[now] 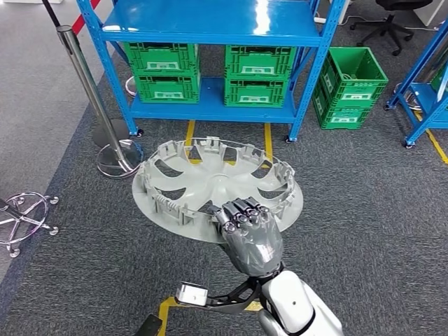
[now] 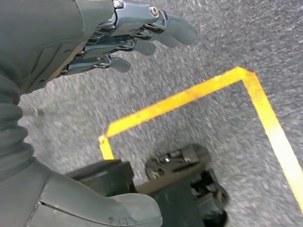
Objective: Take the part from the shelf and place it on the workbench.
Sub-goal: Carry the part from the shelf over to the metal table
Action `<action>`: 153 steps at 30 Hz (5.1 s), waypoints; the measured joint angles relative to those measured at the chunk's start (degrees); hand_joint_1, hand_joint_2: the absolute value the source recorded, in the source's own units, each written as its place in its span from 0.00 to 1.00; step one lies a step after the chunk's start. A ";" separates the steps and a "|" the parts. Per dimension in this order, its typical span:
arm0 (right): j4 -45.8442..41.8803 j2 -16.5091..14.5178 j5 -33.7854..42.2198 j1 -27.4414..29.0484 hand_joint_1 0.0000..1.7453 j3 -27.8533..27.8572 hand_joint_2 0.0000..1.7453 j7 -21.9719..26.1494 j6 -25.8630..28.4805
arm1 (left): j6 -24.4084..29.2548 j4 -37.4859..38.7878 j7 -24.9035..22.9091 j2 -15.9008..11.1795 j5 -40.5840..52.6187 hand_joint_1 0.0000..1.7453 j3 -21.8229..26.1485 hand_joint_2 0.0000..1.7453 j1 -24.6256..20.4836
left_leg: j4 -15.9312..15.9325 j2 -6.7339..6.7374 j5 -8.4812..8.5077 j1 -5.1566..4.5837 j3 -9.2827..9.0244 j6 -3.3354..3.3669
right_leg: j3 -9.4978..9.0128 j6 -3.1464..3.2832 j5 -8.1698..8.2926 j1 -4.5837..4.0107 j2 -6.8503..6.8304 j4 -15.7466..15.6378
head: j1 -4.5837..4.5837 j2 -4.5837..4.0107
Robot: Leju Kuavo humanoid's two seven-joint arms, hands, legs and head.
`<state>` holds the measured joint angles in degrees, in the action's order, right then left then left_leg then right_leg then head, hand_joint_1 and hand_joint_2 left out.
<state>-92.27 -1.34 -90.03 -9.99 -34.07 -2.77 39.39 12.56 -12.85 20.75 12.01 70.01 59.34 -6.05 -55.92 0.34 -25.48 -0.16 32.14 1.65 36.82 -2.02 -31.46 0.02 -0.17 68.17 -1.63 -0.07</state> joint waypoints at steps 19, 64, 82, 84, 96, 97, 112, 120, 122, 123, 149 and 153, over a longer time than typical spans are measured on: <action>0.02 0.62 0.00 -0.64 1.00 -0.34 1.00 -0.11 -0.46 | -1.44 0.01 1.34 -0.19 -1.11 0.00 1.10 1.00 0.04 | -0.47 -0.04 1.67 -0.25 1.87 -1.34 | -5.90 1.67 3.60 -0.49 0.04 -11.67 | -0.12 0.00; 3.00 5.82 0.02 -7.16 1.00 -5.35 1.00 -7.15 -1.31 | -1.68 0.13 -0.16 -0.32 -0.59 0.00 1.10 1.00 -0.13 | -3.83 3.63 0.39 -0.56 2.95 -1.49 | -6.02 1.84 2.47 -0.24 -5.39 -10.58 | -0.59 0.01; 4.09 7.25 0.02 -8.85 1.00 -7.23 1.00 -9.90 -0.93 | -1.77 0.16 -0.91 -0.21 -0.58 0.00 1.10 1.00 -0.12 | -1.94 -7.60 1.92 -0.14 3.81 -0.99 | -4.84 0.35 2.97 0.80 4.79 -10.09 | -0.25 0.01; 4.11 7.33 0.03 -9.00 1.00 -7.39 1.00 -10.28 -0.92 | -1.77 0.17 -1.00 -0.29 -0.58 0.00 1.10 1.00 0.08 | -2.38 -7.59 1.63 -0.09 4.25 -1.57 | -5.06 1.02 3.22 0.90 3.37 -10.34 | -0.38 0.00; 4.23 7.85 0.02 -9.46 1.00 -8.02 1.00 -11.23 -0.91 | -2.50 0.20 -1.22 -0.31 -0.43 0.00 1.08 1.00 -0.34 | -2.29 3.73 0.69 -0.33 2.95 -2.04 | -5.87 0.91 2.42 0.24 -5.74 -10.61 | -1.22 0.00; 4.23 7.93 0.02 -9.64 1.00 -8.03 1.00 -11.32 -0.90 | -2.57 0.20 -1.30 -0.31 -0.42 0.00 1.08 1.00 -0.33 | -2.10 3.45 0.56 -0.51 3.00 -1.67 | -5.95 0.66 2.32 0.10 -6.31 -10.65 | -1.20 0.01; 4.38 9.26 0.04 -10.34 1.00 -8.74 1.00 -11.45 -0.85 | -2.70 0.22 -1.82 -0.15 -0.41 0.00 1.05 1.00 -0.37 | -2.04 -7.72 1.42 -0.19 3.57 -0.67 | -3.83 1.04 3.83 0.67 5.31 -9.94 | -0.69 0.01; 4.39 9.36 0.02 -10.49 1.00 -8.88 1.00 -11.54 -0.86 | -2.68 0.26 -1.86 -0.21 -0.41 0.00 1.05 1.00 -0.30 | -17.22 -1.01 -5.89 0.57 11.24 -3.12 | -5.07 2.29 3.81 0.65 -1.30 -11.12 | -1.44 0.01; 4.39 9.36 0.02 -10.47 1.00 -8.92 1.00 -11.53 -0.86 | -2.68 0.26 -1.86 -0.25 -0.41 0.00 1.05 1.00 -0.19 | -15.59 -0.47 -3.92 0.99 10.28 -3.48 | -5.25 2.09 3.57 0.65 -2.94 -11.11 | -1.45 0.00; 4.39 9.36 0.03 -10.47 1.00 -8.94 1.00 -11.52 -0.86 | -2.68 0.26 -1.86 -0.27 -0.41 0.00 1.05 1.00 -0.18 | -12.00 0.28 -1.94 1.11 8.26 -3.55 | -5.46 1.90 3.39 0.65 -3.67 -11.10 | -1.45 0.00; 5.11 9.55 0.03 -12.23 1.00 -10.45 1.00 -14.48 -0.83 | -3.47 0.37 -4.63 -0.28 0.15 0.00 0.99 1.00 -0.01 | -9.26 -2.34 -3.17 0.25 7.18 -2.54 | -4.97 2.00 4.01 0.64 0.52 -11.28 | -1.14 0.01; 5.32 9.63 0.02 -12.24 1.00 -10.90 1.00 -15.07 -0.85 | -3.49 0.37 -4.82 -0.32 0.12 0.00 0.99 1.00 -0.04 | -17.03 -0.74 -4.90 0.71 11.29 -3.22 | -5.22 2.15 3.53 0.43 -2.82 -11.22 | -1.18 0.01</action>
<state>-86.96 8.29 -90.01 -22.23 -44.97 -17.84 38.54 9.07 -12.48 15.93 11.69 70.13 60.33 -6.08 -72.95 -0.41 -30.38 0.55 43.43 -1.57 31.60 0.13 -27.93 0.45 -2.99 56.95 -2.81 -0.07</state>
